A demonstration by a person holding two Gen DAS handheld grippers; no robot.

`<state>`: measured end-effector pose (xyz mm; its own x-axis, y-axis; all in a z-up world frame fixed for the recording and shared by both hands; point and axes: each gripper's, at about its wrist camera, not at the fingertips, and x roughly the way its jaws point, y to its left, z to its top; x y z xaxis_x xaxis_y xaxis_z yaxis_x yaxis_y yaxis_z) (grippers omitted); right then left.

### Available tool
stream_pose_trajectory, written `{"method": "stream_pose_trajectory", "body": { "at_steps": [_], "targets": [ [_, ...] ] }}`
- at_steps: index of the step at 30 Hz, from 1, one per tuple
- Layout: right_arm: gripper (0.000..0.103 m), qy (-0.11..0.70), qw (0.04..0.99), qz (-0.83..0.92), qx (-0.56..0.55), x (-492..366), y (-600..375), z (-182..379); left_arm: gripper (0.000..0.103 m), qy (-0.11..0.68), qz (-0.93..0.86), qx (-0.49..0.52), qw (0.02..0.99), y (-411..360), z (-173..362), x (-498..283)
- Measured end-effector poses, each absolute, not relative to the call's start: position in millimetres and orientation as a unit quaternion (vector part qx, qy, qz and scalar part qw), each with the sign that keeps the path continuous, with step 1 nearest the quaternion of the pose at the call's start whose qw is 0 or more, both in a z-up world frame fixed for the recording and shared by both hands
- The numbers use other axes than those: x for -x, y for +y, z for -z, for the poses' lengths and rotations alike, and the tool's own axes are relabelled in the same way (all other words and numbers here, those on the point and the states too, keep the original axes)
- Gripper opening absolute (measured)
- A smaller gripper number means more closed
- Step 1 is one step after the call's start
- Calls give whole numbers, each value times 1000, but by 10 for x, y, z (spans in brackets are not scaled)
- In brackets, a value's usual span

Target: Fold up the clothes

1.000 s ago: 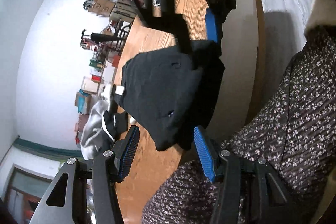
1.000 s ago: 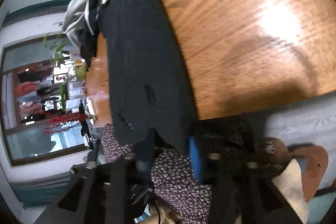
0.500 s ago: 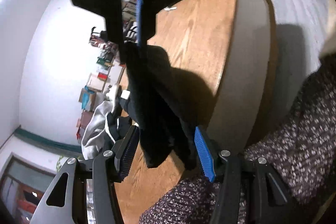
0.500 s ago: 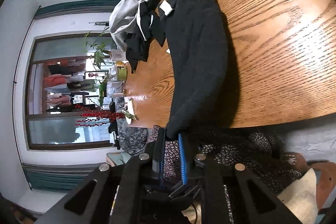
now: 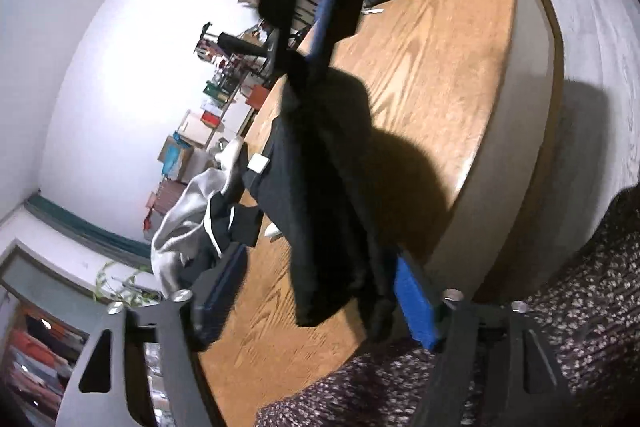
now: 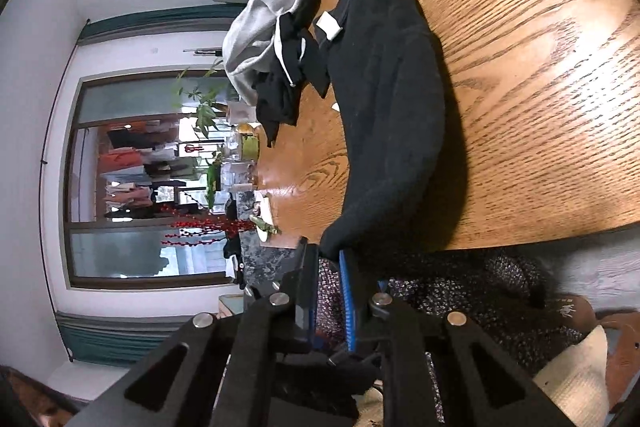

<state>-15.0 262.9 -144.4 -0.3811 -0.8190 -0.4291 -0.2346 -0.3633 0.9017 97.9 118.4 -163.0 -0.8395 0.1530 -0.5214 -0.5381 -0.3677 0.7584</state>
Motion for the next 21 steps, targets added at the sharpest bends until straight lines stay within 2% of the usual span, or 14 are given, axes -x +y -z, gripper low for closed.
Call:
{"method": "stream_pose_trajectory", "body": {
  "at_steps": [4,5,6,7,8,9,11,13,15,19,21],
  "targets": [
    [13,-516,235,656,-498,127,2658,1396,77,509,-795,223,244,1195,1744,-818],
    [13,-514,237,659,-495,122,2666,1379,65,499,-792,242,254,1197,1750,-771],
    [13,-511,237,663,-494,109,2685,1363,42,477,-793,270,267,1194,1718,-706],
    [13,-505,235,669,-493,94,2719,1344,35,451,-796,297,275,1204,1680,-673],
    [23,-500,229,675,-492,80,2760,1331,28,423,-802,316,279,1201,1614,-632],
    [40,-495,222,682,-491,66,2802,1316,24,395,-808,334,281,1193,1536,-581],
    [52,-471,198,715,-478,24,2924,1241,20,321,-818,381,287,1135,1362,-383],
    [59,-392,163,783,-454,-4,2995,1050,19,242,-818,428,298,1070,1228,-223],
    [73,-271,121,855,-424,-45,2923,831,17,177,-815,454,312,973,1138,-91],
    [81,21,138,922,-361,-186,2396,600,15,118,-818,463,320,905,903,126],
    [82,113,162,918,-344,-229,2185,664,15,101,-813,479,316,905,854,266]
  ]
}}
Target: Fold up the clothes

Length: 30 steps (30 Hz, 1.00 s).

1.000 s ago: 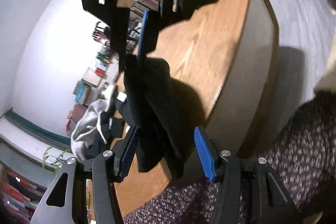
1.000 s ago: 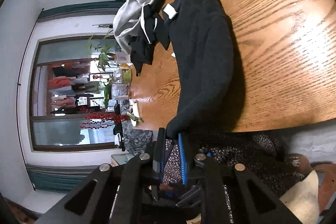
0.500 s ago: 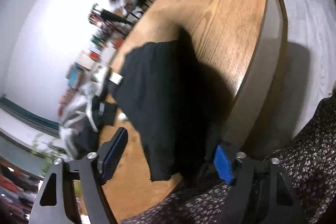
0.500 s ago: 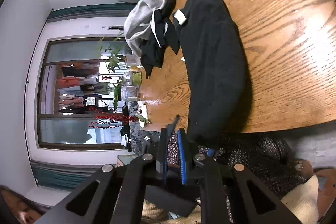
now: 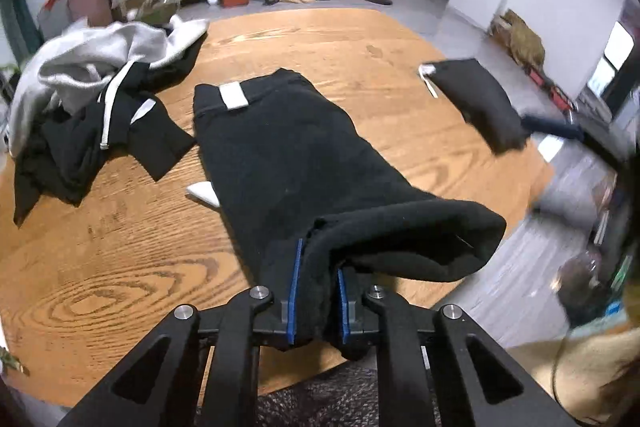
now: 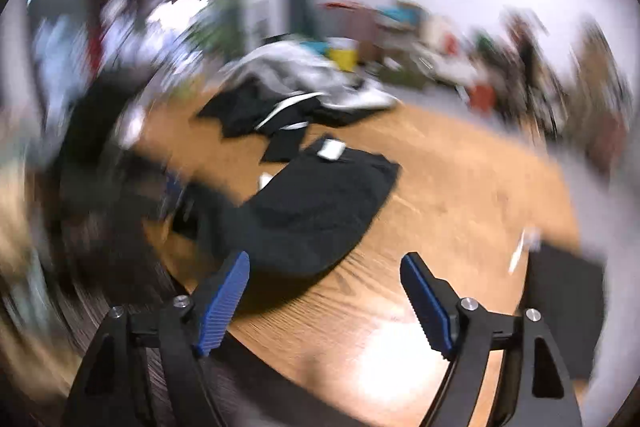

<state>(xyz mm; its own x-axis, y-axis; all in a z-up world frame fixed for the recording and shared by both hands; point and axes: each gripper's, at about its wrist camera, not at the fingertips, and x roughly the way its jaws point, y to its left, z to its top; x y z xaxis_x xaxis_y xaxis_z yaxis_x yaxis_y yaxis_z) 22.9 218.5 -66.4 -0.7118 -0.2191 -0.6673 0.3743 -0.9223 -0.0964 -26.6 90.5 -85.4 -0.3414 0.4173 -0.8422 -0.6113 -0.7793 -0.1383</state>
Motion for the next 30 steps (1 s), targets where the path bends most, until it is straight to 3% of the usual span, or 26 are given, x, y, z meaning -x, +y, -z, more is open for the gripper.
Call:
{"method": "stream_pose_trajectory", "body": {
  "at_steps": [3,14,16,19,21,22,25,30],
  "targets": [
    [82,159,197,906,-339,-174,2057,800,15,100,-802,497,316,943,825,370],
    [81,166,298,884,-319,386,1846,1293,14,132,-780,517,327,1160,519,698],
    [79,134,315,885,-317,547,1870,1320,14,143,-786,508,321,1193,425,806],
    [51,25,354,867,-350,833,2046,1345,13,156,-795,504,300,1286,360,1066],
    [35,-103,361,843,-386,1106,2281,1404,12,171,-800,497,289,1389,363,1291],
    [33,-200,357,817,-407,1289,2471,1483,12,175,-802,494,287,1425,362,1392],
    [27,-361,340,760,-419,1548,2796,1671,12,169,-805,488,292,1553,351,1746],
    [24,-374,291,786,-398,1738,2903,1565,13,185,-813,478,276,1838,555,2260]
  ]
}}
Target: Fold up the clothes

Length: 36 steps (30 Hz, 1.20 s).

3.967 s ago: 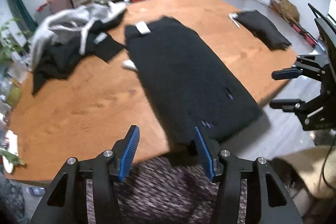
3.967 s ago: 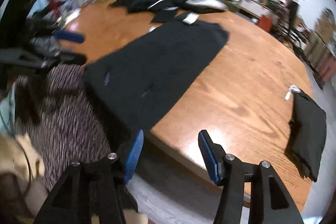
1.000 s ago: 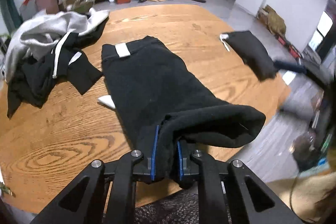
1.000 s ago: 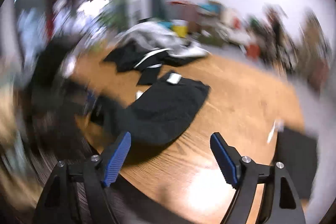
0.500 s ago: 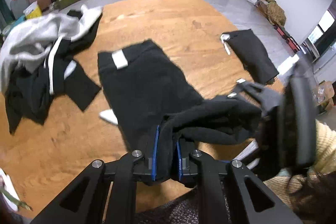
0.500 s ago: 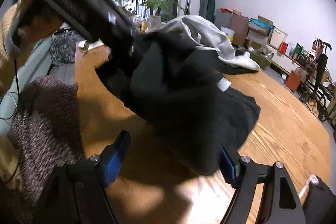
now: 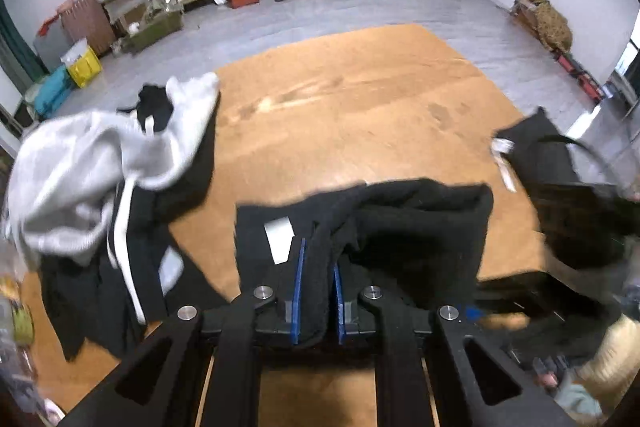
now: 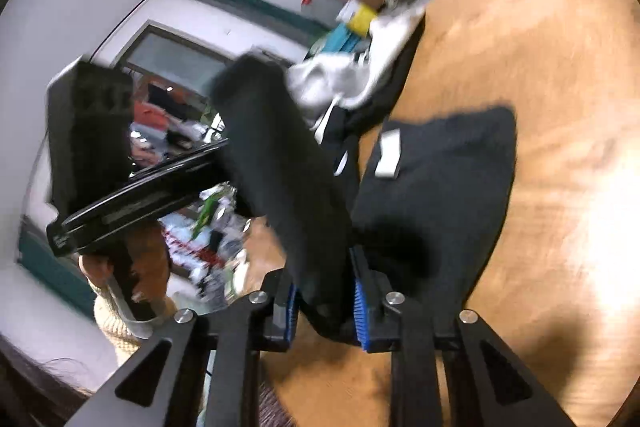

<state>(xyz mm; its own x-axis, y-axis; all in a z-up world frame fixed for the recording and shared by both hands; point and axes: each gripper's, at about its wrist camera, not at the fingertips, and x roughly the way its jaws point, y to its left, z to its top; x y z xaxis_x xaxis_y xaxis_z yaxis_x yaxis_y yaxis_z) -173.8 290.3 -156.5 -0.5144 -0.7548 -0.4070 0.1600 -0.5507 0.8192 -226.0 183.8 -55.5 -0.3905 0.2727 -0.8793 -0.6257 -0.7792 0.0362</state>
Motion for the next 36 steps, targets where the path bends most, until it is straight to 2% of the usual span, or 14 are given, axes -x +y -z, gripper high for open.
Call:
{"method": "stream_pose_trajectory", "body": {
  "at_steps": [4,8,13,14,15,16,18,20,23,26,28,30,33,36],
  "targets": [
    [24,-372,243,795,-414,1913,2936,1643,13,194,-809,489,262,1970,868,2563],
    [24,-381,210,793,-427,1974,3008,1784,12,169,-803,503,269,1995,1066,2746],
    [25,-341,185,818,-425,1956,3018,1745,14,50,-787,551,274,1733,1056,2991],
    [30,-334,178,823,-424,1956,3001,1737,15,26,-786,553,274,1641,1016,3001],
    [42,-327,172,828,-422,1956,2984,1729,19,7,-786,553,275,1551,975,2999],
    [47,-319,166,833,-421,1957,2968,1720,23,-3,-790,550,272,1472,925,2982],
    [49,-314,159,835,-423,1965,2947,1725,47,-14,-809,528,258,1338,783,2909],
    [45,-315,149,831,-433,1934,2959,1768,65,-54,-817,512,261,1190,625,2852],
    [45,-324,140,829,-434,1924,3001,1775,76,-144,-794,507,302,977,467,2810],
    [50,-346,130,820,-436,1902,3048,1738,78,-162,-793,525,263,815,551,2726],
    [57,-368,125,809,-442,1792,3087,1719,78,-156,-792,551,213,730,750,2635],
    [64,-397,128,787,-455,1656,3092,1812,78,-186,-772,581,177,608,1036,2512],
    [64,-452,142,734,-487,1498,3018,2055,78,-277,-733,601,157,451,1386,2319],
    [65,-508,153,688,-496,1421,2939,2208,78,-320,-720,599,147,399,1531,2153]
  ]
}}
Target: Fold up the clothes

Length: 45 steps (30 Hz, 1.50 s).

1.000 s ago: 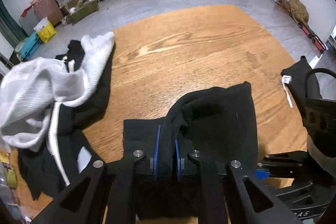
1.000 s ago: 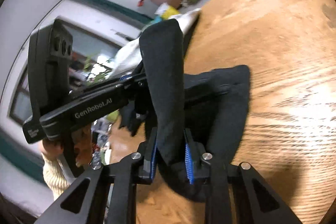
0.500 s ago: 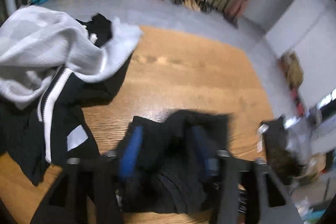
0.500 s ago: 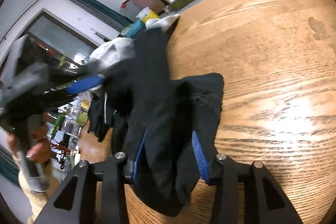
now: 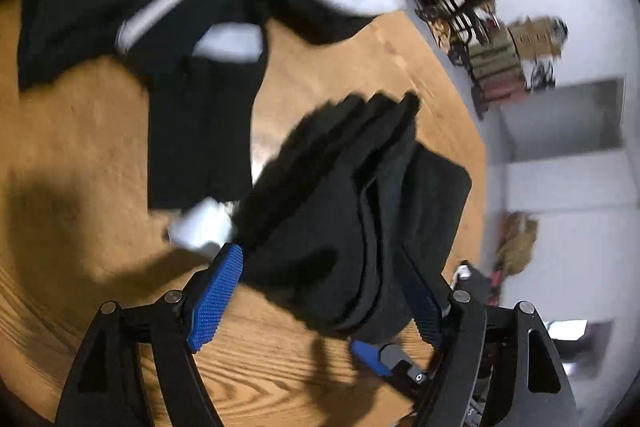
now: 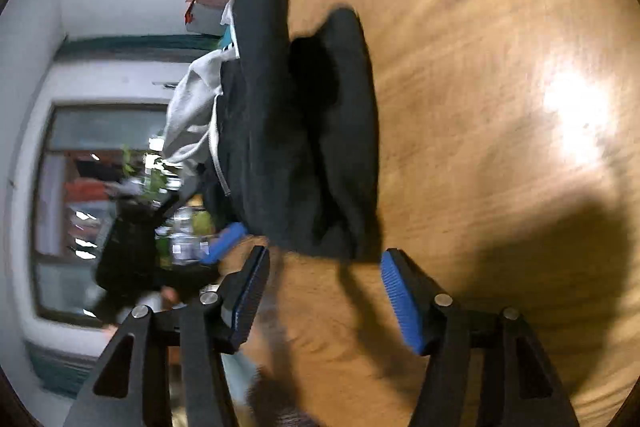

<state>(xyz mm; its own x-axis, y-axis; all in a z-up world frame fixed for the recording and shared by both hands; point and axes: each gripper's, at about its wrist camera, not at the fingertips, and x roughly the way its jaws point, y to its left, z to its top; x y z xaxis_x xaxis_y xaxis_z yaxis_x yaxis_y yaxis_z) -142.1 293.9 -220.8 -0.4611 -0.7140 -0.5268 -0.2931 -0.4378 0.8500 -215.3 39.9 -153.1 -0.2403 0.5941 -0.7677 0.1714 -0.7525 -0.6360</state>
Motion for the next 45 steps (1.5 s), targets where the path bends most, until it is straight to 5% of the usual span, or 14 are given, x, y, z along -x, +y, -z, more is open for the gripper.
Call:
{"method": "stream_pose_trajectory", "body": {
  "at_steps": [9,13,24,30,32,35,45],
  "targets": [
    [69,-557,105,693,-446,1558,2906,2222,78,-381,-725,556,140,289,1537,1811],
    [45,-564,94,697,-433,1609,2902,2230,78,-474,-687,535,131,221,1763,1574],
    [37,-534,145,728,-405,1513,2966,1678,78,-663,-597,434,128,218,2100,1352],
    [37,-467,135,771,-412,1299,3167,1496,74,-598,-629,465,174,736,1922,1529],
    [36,-431,129,793,-411,1242,3219,1390,44,-567,-658,462,176,958,1828,1474],
    [35,-367,114,834,-396,1100,3400,1094,34,-535,-696,439,189,1290,1615,1324],
    [35,-242,31,917,-314,180,4565,12,32,-460,-727,385,334,2942,820,920]
  ]
}}
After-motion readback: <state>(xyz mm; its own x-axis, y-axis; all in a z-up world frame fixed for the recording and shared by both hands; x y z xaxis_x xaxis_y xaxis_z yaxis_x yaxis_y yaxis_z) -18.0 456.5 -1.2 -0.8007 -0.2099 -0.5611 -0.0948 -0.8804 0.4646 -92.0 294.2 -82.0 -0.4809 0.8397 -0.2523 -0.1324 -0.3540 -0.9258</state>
